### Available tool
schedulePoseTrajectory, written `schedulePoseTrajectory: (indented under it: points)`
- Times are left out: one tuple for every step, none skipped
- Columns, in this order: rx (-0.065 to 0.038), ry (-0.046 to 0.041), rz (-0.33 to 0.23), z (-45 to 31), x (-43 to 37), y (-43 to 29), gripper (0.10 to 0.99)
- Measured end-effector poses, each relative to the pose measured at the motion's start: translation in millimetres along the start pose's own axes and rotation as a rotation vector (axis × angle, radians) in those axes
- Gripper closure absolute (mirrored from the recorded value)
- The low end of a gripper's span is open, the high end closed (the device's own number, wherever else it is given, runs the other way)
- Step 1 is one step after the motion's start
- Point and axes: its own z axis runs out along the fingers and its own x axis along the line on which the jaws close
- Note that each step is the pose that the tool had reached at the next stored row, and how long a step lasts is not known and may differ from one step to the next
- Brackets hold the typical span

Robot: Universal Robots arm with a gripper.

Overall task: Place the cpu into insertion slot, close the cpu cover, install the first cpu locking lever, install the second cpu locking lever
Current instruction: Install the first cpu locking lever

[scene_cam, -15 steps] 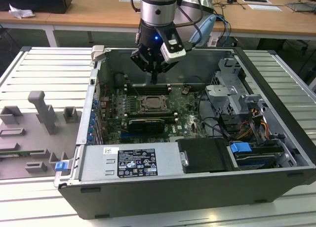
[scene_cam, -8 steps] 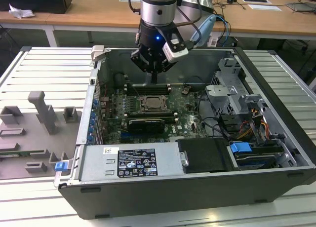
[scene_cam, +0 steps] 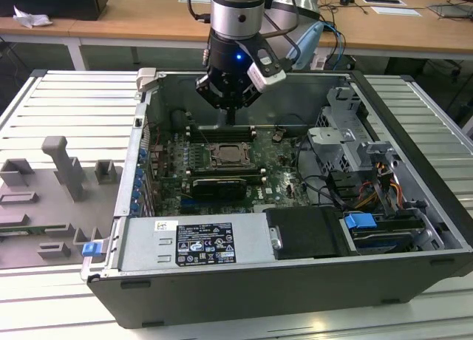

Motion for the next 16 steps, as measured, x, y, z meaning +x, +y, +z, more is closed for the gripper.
schedulePoseTrajectory:
  points:
    - [0.0, 0.0006, -0.019, 0.0, 0.0, 0.0, 0.98]
    - [-0.001, 0.001, -0.033, 0.0, 0.0, 0.0, 0.98]
    - [-0.001, 0.0012, -0.039, 0.0, 0.0, 0.0, 0.98]
    - [-0.001, 0.0014, -0.045, 0.0, 0.0, 0.0, 0.98]
    - [-0.001, 0.0015, -0.05, 0.0, 0.0, 0.0, 0.98]
    - [-0.001, 0.0017, -0.056, 0.0, 0.0, 0.0, 0.98]
    - [-0.001, 0.0019, -0.061, 0.0, 0.0, 0.0, 0.98]
    - [-0.001, 0.0021, -0.068, 0.0, 0.0, 0.0, 0.98]
    - [-0.001, 0.0022, -0.073, 0.0, 0.0, 0.0, 0.98]
    - [-0.001, 0.0026, -0.083, 0.0, 0.0, 0.0, 0.98]
    - [-0.001, 0.0028, -0.093, 0.0, 0.1, 0.0, 0.98]
    - [-0.001, 0.0031, -0.1, 0.0, 0.1, 0.0, 0.98]
    - [-0.002, 0.0032, -0.106, 0.0, 0.1, 0.0, 0.98]
    - [-0.002, 0.0033, -0.109, 0.0, 0.3, 0.0, 0.98]
    - [-0.002, 0.0034, -0.114, 0.0, 0.3, 0.0, 0.98]
    - [-0.002, 0.0036, -0.117, 0.0, 0.5, 0.0, 0.98]
